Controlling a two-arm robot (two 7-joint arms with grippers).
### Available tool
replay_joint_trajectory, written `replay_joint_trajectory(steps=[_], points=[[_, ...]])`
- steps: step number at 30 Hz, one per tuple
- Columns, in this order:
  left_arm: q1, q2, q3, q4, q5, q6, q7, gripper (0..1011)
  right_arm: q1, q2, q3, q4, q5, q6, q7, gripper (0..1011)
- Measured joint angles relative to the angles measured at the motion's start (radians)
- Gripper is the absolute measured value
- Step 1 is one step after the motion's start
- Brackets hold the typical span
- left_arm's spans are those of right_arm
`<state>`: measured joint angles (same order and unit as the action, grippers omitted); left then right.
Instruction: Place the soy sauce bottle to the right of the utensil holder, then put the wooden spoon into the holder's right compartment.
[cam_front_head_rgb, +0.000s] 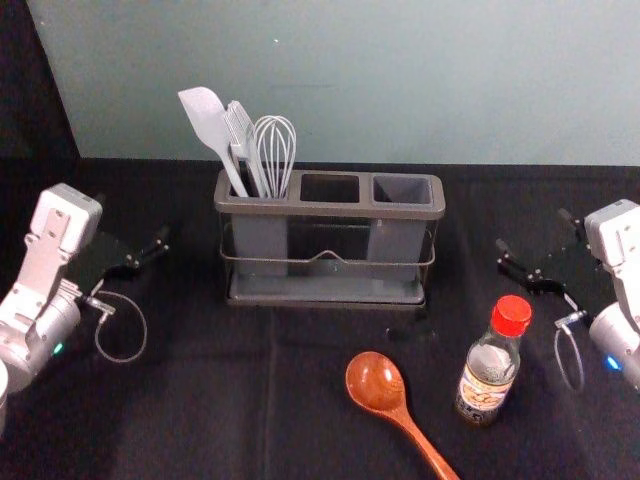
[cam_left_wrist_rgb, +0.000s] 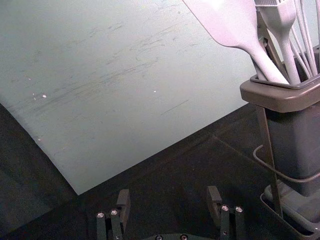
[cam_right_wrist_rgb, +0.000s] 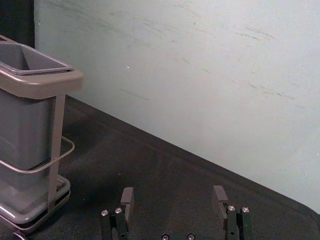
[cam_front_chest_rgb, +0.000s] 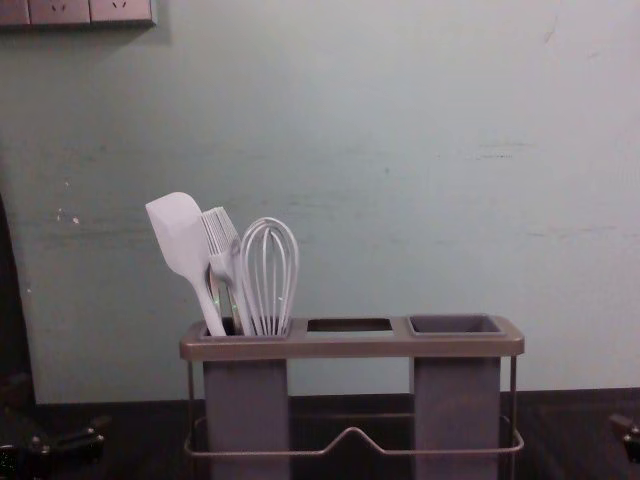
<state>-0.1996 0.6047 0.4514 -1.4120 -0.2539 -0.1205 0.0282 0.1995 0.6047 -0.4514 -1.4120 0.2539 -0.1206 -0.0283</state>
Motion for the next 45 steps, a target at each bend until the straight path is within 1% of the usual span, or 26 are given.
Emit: replay_joint_trajectory(steps=[42, 45], points=[[0.0, 0.0, 0.0, 0.0, 0.0, 0.0, 0.0, 1005, 0.0, 0.0, 0.0, 0.0, 0.0, 0.0, 0.0, 1002], [0.0, 0.0, 0.0, 0.0, 0.0, 0.0, 0.0, 1005, -0.005, 0.0, 0.006, -0.005, -0.003, -0.001, 0.0, 1003]])
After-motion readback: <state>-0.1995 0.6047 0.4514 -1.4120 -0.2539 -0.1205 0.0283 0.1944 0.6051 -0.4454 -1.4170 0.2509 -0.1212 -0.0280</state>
